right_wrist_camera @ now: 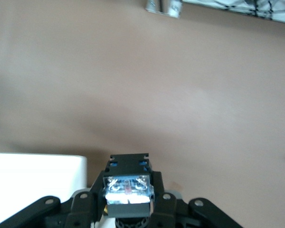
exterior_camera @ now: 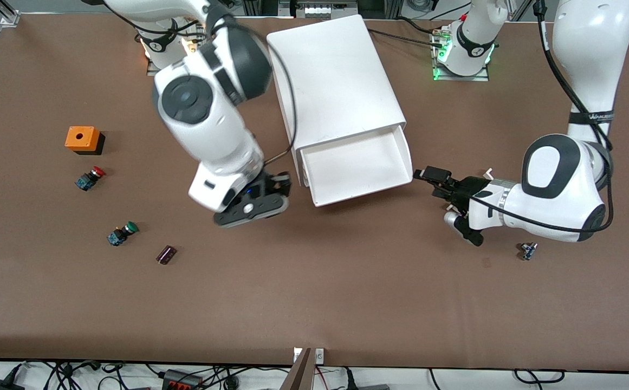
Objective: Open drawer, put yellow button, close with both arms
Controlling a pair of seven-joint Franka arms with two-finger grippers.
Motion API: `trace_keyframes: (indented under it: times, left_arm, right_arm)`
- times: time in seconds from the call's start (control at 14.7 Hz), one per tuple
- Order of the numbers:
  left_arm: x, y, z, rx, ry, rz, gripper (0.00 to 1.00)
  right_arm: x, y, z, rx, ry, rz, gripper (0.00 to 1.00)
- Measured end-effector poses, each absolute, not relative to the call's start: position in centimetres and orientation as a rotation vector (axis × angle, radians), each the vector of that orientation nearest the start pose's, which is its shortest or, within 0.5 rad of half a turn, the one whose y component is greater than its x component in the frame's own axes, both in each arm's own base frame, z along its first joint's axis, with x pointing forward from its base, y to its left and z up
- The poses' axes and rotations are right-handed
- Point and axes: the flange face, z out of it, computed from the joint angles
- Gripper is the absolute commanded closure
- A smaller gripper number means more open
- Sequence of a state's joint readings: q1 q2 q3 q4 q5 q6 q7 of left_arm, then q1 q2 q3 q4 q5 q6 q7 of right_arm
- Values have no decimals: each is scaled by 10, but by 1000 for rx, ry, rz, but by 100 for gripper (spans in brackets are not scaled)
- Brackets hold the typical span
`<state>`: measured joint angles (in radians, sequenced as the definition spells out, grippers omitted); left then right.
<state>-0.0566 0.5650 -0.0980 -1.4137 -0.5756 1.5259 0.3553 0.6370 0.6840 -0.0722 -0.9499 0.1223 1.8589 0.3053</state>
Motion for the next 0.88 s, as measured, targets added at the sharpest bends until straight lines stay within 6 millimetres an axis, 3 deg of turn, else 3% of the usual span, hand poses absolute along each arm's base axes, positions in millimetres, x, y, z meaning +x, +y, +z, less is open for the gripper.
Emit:
trace_keyframes:
  times: [0.27, 0.48, 0.68, 0.88]
  left_arm:
    - [647, -136, 364, 2655, -417, -594, 0]
    - [649, -122, 379, 2897, -421, -607, 0]
    - [661, -109, 398, 3023, -427, -540, 0]
    - [674, -96, 372, 3042, -400, -565, 0]
  right_arm:
    - [596, 490, 507, -2866, -399, -359, 100]
    - [582, 519, 490, -2847, -366, -368, 100]
    - [572, 538, 465, -2858, -342, -324, 100]
    - [558, 560, 439, -2850, -332, -252, 100]
